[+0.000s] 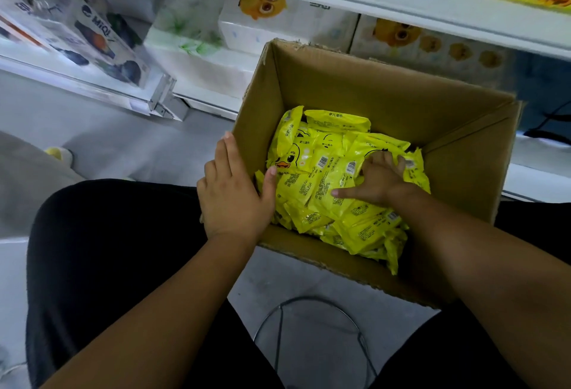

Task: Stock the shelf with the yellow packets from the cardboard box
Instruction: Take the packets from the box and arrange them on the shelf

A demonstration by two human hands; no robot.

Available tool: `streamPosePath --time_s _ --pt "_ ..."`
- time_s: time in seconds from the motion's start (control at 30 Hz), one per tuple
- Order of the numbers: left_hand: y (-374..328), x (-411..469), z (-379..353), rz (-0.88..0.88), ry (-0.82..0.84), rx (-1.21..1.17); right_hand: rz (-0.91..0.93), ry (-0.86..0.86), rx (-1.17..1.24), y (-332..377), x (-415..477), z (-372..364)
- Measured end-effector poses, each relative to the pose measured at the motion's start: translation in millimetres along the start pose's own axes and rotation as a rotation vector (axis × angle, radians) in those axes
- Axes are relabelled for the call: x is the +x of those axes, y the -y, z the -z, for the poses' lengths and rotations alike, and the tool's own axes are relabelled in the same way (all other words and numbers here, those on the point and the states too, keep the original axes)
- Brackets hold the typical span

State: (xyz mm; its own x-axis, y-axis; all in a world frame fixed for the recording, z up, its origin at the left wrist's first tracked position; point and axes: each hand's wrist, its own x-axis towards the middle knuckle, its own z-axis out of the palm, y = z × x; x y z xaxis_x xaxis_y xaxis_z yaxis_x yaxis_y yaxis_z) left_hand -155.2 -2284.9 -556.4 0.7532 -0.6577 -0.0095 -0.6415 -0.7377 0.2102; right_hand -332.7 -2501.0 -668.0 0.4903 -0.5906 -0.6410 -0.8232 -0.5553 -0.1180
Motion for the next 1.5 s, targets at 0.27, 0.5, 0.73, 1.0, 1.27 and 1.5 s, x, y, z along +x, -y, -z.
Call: streamPosePath --time_s 0.27,0.5,0.73,1.0,1.27,1.5 --pt "2 -1 -2 -0.029 -0.016 -0.018 0.013 -0.061 0.297 30 -28 -19" --pt "-2 -2 1 -0.027 0.001 -0.017 -0.091 -0.025 0.701 37 -53 -10" --pt "-25 -13 8 -0.027 -0.105 -0.316 0.052 -0.198 1.169 35 -116 61" --pt "-82 -82 38 0.286 0.49 -1.403 0.165 -0.382 1.539 37 -220 80" --pt "-84 -96 58 0.183 0.383 -1.385 -0.099 -0.293 1.745 17 -230 82" --pt "-68 -89 74 -0.01 0.487 -1.317 -0.111 -0.258 1.701 5 -238 81"
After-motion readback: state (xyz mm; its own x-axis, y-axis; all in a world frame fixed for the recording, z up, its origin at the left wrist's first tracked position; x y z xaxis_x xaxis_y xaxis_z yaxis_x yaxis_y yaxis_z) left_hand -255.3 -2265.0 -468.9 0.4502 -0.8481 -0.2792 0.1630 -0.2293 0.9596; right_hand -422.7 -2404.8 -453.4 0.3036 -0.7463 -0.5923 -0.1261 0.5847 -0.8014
